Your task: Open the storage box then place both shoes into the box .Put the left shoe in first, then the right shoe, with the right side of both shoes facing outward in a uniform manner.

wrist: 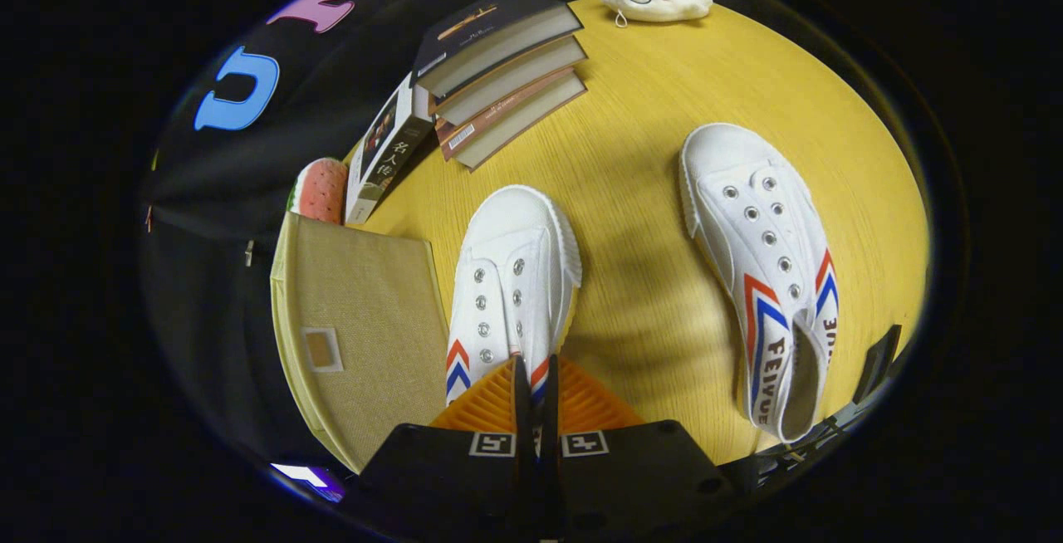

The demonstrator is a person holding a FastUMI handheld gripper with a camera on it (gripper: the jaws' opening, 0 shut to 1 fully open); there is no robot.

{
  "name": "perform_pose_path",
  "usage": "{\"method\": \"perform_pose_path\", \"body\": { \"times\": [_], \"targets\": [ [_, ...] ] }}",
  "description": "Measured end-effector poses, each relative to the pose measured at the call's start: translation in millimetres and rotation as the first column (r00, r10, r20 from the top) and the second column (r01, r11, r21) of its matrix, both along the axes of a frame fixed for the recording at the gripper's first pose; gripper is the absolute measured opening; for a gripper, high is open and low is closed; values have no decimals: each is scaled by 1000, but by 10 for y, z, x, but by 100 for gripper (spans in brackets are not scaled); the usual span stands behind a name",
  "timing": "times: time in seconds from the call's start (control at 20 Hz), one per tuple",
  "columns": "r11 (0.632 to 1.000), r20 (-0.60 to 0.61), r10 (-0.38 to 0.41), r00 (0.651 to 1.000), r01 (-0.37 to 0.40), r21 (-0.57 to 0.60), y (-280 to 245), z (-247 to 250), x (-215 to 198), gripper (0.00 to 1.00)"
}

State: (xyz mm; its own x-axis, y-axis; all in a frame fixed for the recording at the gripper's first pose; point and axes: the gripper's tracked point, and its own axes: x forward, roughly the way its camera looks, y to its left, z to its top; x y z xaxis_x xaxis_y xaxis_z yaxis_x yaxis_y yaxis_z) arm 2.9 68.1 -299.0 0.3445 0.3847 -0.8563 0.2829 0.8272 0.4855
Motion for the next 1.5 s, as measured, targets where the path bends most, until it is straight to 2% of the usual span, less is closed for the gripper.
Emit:
{"method": "perform_pose_path", "body": {
  "times": [0.4,0.6,0.7,1.0,1.25,1.5],
  "targets": [
    [1000,146,8,989,-5,-15,39,1003,113,5],
    [1000,195,25,980,-27,8,389,1385,171,5],
    [998,211,58,976,-65,22,650,1518,167,5],
    [982,238,182,954,-188,4,1554,1590,169,5],
    [974,222,218,950,-225,4,2197,1443,207,5],
    [975,186,220,958,-219,-27,2456,1223,255,5]
  ]
}}
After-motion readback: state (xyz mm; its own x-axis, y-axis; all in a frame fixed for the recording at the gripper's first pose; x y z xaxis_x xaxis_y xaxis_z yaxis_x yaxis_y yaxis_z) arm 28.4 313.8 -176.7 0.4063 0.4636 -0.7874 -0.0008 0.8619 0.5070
